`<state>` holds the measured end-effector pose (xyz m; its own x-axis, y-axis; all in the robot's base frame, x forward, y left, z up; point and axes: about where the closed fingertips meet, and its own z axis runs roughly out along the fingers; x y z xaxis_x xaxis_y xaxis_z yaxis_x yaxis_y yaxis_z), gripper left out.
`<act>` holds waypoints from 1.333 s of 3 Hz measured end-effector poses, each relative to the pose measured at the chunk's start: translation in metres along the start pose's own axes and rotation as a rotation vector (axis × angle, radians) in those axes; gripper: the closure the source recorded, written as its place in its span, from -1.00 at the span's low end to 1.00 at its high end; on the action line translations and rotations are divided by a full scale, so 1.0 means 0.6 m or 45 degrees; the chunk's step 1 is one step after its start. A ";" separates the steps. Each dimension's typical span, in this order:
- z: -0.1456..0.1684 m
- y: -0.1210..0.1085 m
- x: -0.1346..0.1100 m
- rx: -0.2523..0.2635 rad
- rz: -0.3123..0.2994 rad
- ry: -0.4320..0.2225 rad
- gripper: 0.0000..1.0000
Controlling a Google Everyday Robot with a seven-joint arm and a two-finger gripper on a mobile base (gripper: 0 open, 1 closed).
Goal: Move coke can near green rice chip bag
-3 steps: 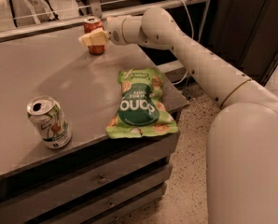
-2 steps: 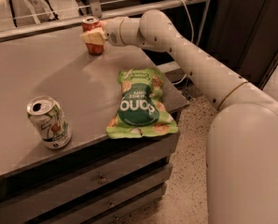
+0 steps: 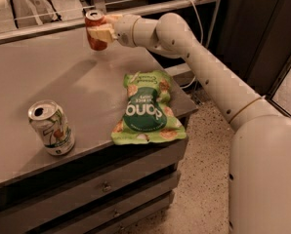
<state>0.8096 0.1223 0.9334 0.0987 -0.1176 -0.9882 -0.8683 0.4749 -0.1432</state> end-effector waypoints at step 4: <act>-0.226 0.041 -0.012 -0.321 0.088 0.215 1.00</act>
Offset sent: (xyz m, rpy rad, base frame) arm -0.0671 -0.0808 0.0286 -0.2095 0.1644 0.2347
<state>0.7216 0.0168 0.9442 -0.0290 -0.2457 -0.9689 -0.9654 0.2581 -0.0365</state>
